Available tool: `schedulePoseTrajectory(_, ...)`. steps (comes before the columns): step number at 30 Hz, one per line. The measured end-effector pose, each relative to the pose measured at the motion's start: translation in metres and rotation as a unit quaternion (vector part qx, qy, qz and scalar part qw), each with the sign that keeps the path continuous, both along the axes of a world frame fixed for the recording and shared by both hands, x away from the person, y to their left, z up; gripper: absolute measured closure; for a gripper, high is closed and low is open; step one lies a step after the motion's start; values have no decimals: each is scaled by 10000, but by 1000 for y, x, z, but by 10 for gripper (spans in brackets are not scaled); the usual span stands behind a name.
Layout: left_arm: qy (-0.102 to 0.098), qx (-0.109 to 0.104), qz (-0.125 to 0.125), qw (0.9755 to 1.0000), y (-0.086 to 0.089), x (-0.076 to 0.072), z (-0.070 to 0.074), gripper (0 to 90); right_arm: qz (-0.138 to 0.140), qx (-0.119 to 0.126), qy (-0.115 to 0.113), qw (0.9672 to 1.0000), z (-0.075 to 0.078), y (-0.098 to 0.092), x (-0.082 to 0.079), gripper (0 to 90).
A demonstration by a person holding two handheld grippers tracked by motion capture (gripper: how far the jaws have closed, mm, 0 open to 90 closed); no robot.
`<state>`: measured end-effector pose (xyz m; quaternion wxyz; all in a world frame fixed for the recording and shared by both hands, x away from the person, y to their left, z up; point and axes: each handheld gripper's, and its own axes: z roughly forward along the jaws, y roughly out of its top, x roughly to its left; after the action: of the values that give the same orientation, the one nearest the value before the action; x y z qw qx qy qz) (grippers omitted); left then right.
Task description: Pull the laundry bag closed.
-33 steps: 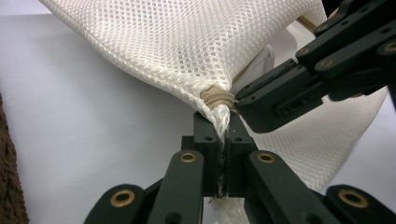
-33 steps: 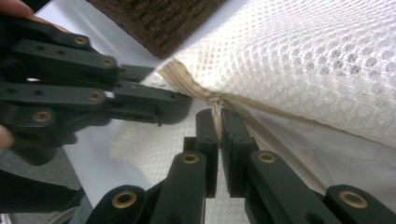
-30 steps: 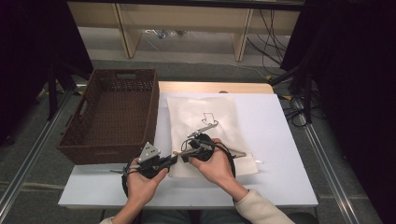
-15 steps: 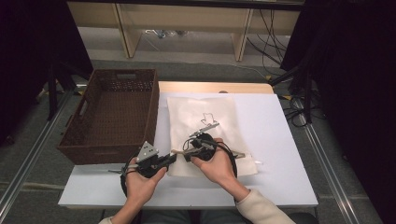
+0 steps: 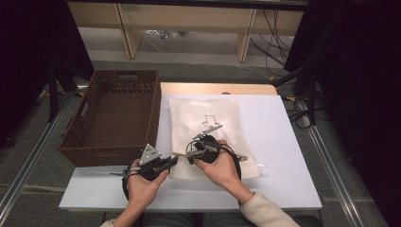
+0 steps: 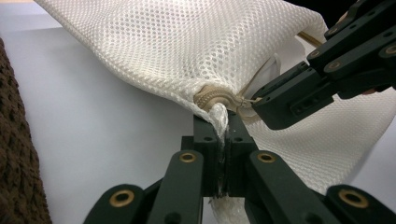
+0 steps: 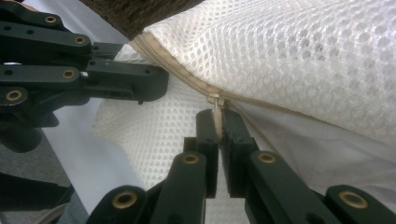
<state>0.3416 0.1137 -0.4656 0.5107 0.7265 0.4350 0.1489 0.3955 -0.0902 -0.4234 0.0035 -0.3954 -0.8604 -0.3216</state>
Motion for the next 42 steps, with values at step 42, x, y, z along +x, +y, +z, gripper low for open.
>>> schedulePoseTrajectory(42, 13, 119, 74, 9999, 2, 0, -3, 864, -28, -171, -8, 9998, -1, -8, 2, 879)
